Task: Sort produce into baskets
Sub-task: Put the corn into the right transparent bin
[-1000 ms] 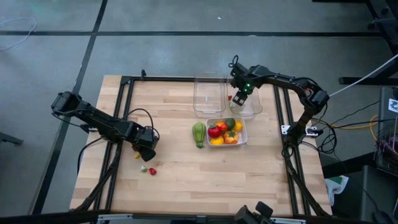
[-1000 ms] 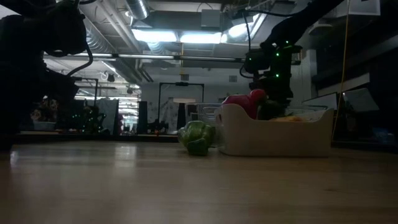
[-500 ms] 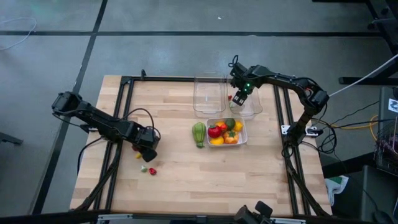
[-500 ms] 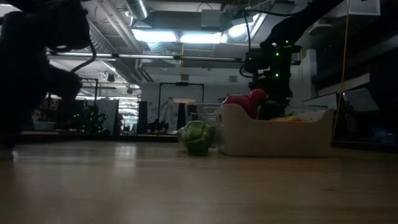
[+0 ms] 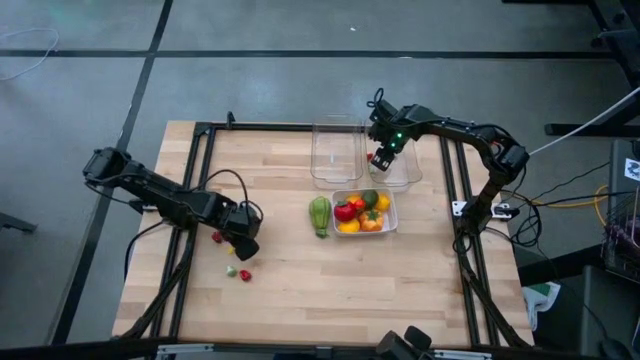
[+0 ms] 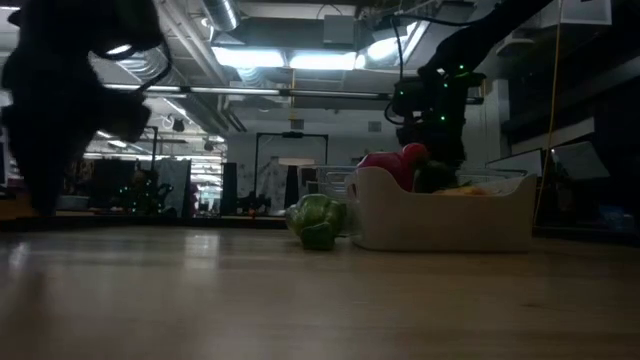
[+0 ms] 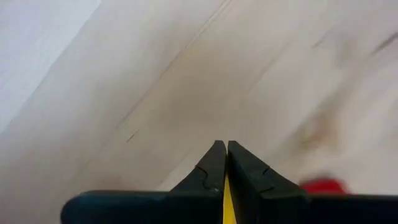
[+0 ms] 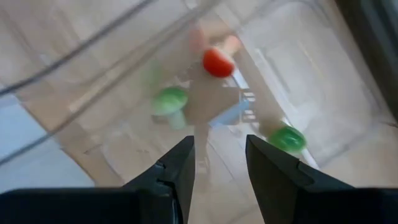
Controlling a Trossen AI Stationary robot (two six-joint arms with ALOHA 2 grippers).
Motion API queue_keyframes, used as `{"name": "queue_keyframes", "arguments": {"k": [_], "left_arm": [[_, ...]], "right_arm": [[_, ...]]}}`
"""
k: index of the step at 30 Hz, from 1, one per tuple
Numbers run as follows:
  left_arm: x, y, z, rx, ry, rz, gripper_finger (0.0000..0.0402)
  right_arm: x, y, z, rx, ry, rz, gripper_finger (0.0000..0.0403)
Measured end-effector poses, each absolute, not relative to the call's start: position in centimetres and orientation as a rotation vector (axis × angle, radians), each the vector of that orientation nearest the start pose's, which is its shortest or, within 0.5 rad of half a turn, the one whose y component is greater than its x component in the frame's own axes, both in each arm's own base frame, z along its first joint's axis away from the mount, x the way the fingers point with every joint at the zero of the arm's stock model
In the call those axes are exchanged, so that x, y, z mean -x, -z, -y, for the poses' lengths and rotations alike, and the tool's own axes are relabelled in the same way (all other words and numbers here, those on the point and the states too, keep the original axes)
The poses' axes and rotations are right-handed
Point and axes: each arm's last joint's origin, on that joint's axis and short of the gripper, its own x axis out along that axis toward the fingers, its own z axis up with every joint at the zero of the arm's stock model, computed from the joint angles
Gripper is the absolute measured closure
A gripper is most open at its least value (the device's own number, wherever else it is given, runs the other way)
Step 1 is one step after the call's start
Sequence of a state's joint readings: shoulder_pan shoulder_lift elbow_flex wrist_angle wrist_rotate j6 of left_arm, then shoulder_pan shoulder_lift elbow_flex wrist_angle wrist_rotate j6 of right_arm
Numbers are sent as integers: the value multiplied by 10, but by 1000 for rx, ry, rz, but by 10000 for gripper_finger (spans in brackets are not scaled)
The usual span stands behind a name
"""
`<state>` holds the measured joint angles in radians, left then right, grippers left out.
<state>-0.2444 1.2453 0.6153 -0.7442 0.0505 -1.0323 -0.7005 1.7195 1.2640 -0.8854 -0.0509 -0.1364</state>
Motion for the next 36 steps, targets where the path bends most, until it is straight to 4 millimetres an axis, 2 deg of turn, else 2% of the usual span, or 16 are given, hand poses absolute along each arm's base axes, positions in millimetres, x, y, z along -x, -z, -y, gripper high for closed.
{"name": "queue_keyframes", "arguments": {"k": [8,16,22,28,36], "left_arm": [[-218,-187,33,756,-320,-1070,399],[-250,-217,7,706,-197,-705,398],[-261,-234,-15,607,-166,-472,391],[-266,-250,-40,468,-205,-280,390],[-265,-263,-63,391,-252,-133,389]], "right_arm": [[-252,-222,209,-398,433,-1300,260],[-258,-264,214,-355,411,-1274,260],[-276,-289,211,-430,345,-1080,260],[-302,-295,194,-430,162,-923,260],[-339,-304,151,-307,-8,-794,260]]}}
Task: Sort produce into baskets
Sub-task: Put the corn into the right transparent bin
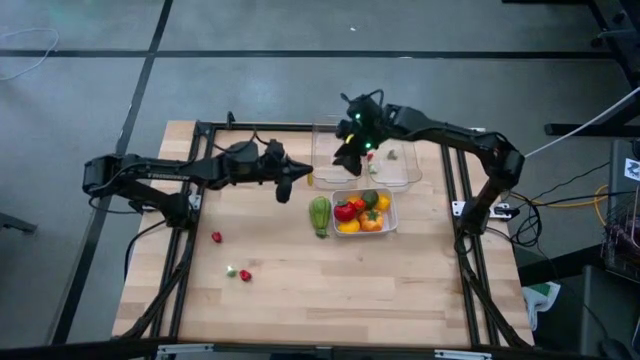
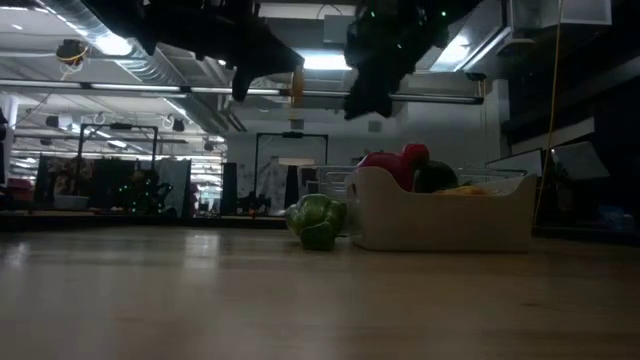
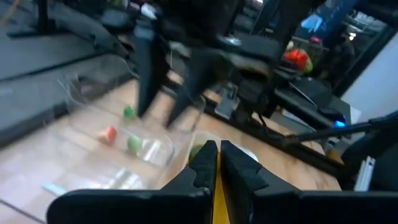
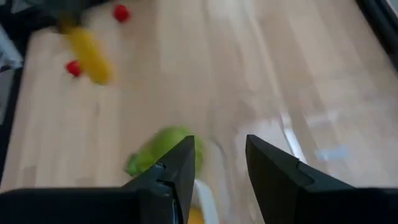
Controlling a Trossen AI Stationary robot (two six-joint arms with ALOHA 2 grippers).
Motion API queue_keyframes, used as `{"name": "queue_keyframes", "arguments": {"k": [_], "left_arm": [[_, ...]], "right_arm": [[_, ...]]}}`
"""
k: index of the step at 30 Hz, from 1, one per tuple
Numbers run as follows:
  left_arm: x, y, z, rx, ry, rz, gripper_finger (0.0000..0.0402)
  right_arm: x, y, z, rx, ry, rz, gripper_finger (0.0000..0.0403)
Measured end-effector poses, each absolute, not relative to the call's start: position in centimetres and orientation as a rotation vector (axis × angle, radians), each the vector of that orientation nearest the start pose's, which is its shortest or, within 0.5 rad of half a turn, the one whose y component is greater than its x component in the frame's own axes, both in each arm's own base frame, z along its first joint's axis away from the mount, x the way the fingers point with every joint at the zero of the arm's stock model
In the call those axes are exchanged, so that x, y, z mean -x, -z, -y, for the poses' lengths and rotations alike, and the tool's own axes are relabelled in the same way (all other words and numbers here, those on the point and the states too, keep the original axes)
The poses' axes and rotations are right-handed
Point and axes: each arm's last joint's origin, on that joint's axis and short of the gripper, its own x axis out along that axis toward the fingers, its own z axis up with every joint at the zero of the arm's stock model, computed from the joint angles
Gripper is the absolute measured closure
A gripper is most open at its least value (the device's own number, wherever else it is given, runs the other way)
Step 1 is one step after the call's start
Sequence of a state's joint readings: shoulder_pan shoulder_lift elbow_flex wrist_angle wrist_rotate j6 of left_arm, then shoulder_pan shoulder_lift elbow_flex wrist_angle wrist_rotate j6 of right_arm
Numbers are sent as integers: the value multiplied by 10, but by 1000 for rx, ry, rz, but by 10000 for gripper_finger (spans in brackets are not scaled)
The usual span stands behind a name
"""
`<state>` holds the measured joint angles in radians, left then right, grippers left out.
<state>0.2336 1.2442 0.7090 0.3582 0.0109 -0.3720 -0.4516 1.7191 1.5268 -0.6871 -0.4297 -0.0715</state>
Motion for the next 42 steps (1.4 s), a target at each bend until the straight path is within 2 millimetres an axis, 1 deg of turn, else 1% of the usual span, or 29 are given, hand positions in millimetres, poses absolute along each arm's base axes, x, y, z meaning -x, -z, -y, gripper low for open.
{"name": "queue_keyframes", "arguments": {"k": [4,10,14,18,21,24,29,34,42], "left_arm": [[-264,-267,-66,345,-254,-97,389],[-265,-268,-62,291,-235,-92,389],[-266,-268,-59,290,-222,-94,389],[-267,-268,-55,289,-210,-95,389],[-268,-268,-52,288,-198,-97,389],[-268,-268,-49,287,-186,-98,389],[-269,-269,-46,287,-174,-96,389],[-269,-273,-46,282,-167,-52,389],[-269,-273,-46,284,-166,-51,389]], "right_arm": [[-355,-309,125,-244,-82,-736,260],[-372,-314,89,-164,-159,-672,260],[-378,-315,70,-100,-113,-672,260],[-382,-316,56,-48,-59,-671,260],[-383,-316,50,-47,-22,-663,260],[-385,-317,46,-84,6,-652,260],[-385,-317,47,-176,46,-650,260],[-385,-318,47,-179,48,-647,260],[-387,-320,47,-176,37,-611,260]]}}
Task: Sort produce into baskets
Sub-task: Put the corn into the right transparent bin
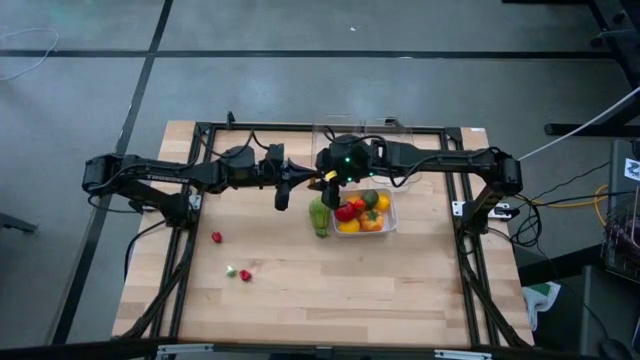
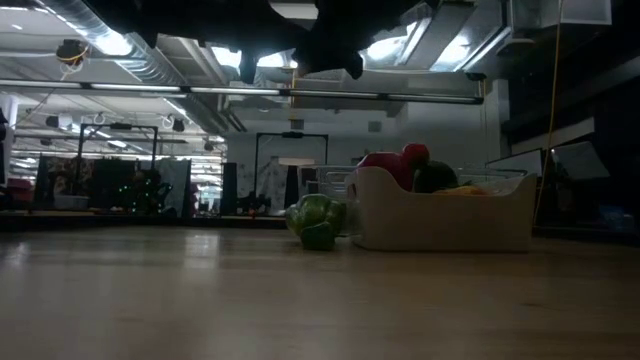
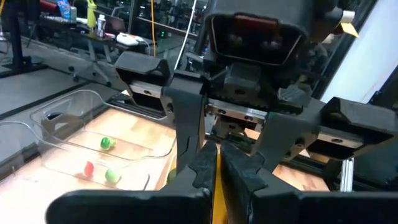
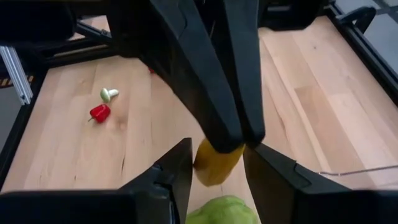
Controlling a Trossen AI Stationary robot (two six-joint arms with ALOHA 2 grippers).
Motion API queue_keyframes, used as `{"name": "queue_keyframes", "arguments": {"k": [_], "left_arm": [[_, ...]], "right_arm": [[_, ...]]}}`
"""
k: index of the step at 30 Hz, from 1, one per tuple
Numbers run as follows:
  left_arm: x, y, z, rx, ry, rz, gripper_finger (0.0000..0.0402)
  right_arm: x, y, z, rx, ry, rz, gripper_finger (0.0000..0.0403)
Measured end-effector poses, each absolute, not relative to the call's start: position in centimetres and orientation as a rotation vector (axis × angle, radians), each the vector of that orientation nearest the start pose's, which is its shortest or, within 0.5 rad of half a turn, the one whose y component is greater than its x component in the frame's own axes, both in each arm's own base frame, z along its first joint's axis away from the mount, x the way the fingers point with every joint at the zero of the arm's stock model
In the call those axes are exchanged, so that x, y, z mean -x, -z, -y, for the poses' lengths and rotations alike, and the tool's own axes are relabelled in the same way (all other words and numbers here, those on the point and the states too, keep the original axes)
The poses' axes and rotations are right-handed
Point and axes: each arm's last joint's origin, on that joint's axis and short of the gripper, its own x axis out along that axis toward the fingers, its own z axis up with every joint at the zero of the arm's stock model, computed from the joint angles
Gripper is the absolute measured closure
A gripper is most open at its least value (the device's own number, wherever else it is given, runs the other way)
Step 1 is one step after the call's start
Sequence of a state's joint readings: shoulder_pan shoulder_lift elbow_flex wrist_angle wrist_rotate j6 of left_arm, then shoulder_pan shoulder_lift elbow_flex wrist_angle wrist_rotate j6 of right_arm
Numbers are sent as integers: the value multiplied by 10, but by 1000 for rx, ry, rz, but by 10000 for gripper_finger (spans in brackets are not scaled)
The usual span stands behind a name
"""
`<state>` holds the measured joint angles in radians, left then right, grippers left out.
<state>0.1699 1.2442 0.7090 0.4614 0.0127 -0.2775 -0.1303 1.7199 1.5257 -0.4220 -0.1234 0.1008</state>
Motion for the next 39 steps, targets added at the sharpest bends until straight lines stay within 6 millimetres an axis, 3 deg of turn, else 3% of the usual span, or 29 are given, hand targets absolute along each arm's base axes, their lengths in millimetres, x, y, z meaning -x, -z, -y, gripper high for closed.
{"name": "queue_keyframes", "arguments": {"k": [22,33,39], "left_arm": [[-269,-273,-46,279,-166,-52,389],[-269,-273,-46,279,-166,-53,389],[-269,-273,-46,278,-166,-56,378]], "right_arm": [[-388,-321,46,-183,3,-601,261],[-388,-321,46,-183,4,-602,326],[-388,-321,47,-184,4,-603,334]]}}
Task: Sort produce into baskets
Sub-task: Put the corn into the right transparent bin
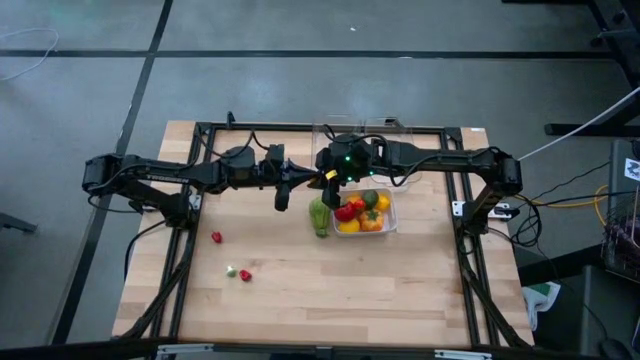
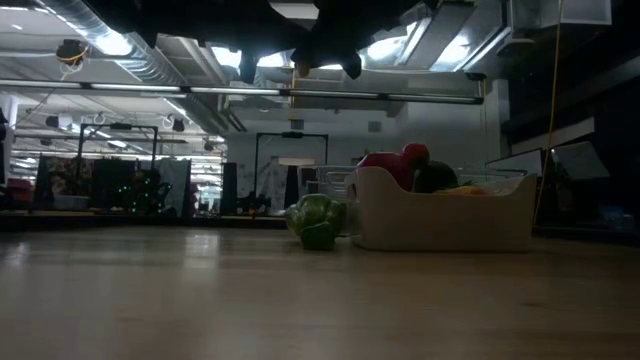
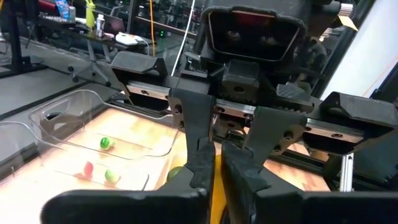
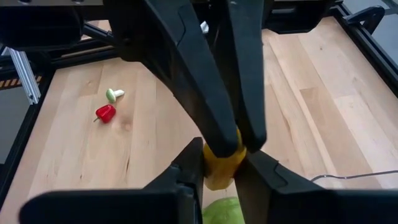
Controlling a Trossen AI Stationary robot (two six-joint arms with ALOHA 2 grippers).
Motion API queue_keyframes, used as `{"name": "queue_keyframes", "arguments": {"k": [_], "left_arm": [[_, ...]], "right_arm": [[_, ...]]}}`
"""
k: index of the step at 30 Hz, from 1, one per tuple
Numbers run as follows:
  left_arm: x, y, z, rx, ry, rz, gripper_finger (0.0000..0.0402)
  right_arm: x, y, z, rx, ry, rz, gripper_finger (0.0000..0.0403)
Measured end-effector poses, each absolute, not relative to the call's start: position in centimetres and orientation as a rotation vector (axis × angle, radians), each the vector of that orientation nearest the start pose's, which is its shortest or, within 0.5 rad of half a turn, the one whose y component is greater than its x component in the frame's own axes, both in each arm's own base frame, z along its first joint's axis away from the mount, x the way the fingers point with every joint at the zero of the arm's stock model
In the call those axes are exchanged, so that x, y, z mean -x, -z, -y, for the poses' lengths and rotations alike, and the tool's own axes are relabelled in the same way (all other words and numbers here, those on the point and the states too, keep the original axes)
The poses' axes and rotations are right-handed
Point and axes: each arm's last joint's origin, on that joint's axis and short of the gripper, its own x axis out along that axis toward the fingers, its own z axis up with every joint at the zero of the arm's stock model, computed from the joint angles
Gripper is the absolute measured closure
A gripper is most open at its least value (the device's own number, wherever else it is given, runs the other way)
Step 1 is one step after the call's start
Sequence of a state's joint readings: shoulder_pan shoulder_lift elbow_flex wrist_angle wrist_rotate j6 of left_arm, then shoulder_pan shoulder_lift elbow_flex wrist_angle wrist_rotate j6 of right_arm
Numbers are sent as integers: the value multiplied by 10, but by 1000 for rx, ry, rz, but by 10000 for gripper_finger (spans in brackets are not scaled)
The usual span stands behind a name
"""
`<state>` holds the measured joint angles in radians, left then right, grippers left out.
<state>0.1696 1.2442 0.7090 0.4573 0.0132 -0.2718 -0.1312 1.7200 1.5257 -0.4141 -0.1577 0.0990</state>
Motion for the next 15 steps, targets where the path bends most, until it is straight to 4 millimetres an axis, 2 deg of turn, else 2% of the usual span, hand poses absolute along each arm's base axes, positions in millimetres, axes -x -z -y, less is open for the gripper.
{"name": "queue_keyframes", "arguments": {"k": [10,15], "left_arm": [[-269,-272,-47,272,-196,-59,258],[-268,-272,-49,234,-269,-54,218]], "right_arm": [[-388,-321,47,-173,27,-605,335],[-386,-318,50,-116,77,-638,336]]}}
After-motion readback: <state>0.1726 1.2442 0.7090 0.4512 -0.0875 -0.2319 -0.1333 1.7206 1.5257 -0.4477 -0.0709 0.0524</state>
